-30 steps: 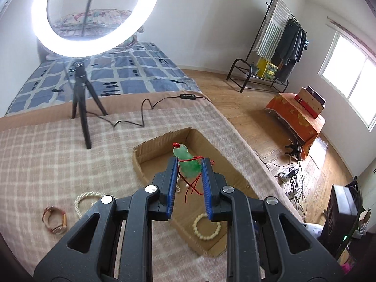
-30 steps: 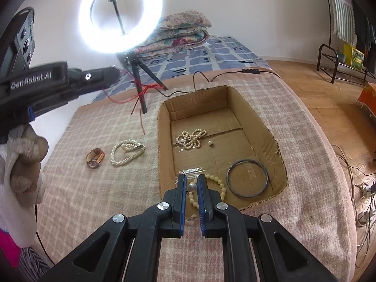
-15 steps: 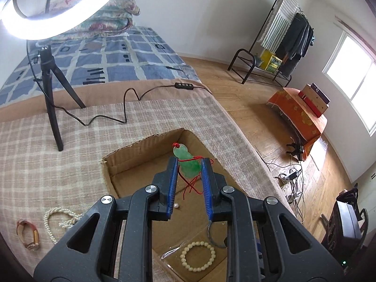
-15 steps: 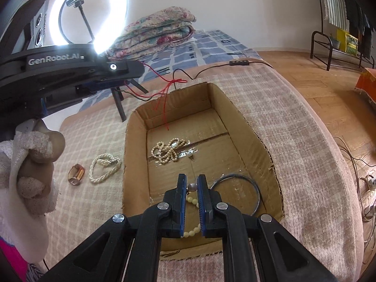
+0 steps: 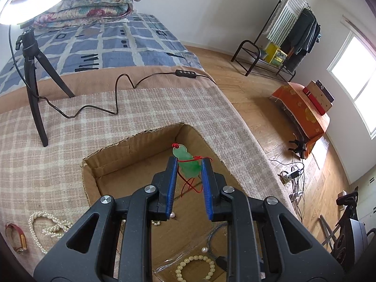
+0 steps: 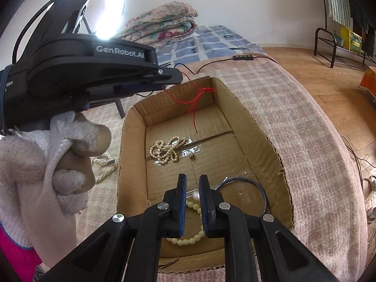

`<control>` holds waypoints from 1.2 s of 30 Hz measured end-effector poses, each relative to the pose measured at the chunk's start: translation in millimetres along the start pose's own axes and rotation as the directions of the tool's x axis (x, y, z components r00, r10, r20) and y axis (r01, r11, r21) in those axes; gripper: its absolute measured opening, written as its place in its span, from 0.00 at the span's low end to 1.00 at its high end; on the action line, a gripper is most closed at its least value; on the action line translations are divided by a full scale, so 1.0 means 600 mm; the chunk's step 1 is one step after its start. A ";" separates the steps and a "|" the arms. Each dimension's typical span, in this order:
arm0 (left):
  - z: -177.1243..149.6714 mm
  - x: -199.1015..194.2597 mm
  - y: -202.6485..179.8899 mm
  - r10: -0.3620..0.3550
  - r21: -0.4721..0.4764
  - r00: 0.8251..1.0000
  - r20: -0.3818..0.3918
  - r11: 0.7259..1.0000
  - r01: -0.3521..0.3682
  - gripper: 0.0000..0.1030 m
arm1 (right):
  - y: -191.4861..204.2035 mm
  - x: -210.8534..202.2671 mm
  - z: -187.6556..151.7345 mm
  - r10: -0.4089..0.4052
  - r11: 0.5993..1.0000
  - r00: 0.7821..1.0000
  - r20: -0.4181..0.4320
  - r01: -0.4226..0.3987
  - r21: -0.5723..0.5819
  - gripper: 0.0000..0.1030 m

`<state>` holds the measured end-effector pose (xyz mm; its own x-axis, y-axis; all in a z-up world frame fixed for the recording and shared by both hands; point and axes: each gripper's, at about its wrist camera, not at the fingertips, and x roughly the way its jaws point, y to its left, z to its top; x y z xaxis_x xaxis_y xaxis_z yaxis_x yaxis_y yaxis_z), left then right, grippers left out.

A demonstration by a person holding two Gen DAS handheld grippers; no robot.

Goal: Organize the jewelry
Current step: 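Carry green pendant in left tool while right tool carries pearl earring to box, then open left tool over box while right tool releases pearl earring inside, then move both tools from the box toward brown watch and twisted pearl necklace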

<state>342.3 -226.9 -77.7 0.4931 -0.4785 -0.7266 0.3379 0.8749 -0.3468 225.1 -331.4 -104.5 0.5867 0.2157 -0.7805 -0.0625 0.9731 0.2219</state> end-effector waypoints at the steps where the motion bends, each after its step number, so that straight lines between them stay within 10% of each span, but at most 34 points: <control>1: 0.001 0.000 0.000 0.005 0.004 1.000 0.002 1.000 -0.005 0.19 | 0.001 -0.001 0.000 -0.001 1.000 1.000 0.004 0.001 -0.001 0.22; 11: 0.008 -0.030 0.010 0.023 0.008 0.999 0.024 1.000 -0.024 0.52 | 0.014 -0.024 0.004 -0.012 1.000 0.999 0.047 0.014 -0.027 0.72; 36: 0.001 -0.237 0.064 0.102 0.016 0.982 0.156 0.994 -0.106 0.60 | 0.087 -0.108 0.000 -0.073 0.989 0.982 0.172 0.094 -0.113 1.00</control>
<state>286.0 -125.4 12.7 0.6439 -0.3921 -0.6570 0.2966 0.9195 -0.2580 183.9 -294.9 -42.1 0.7197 0.1265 -0.6827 -0.0978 0.9919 0.0807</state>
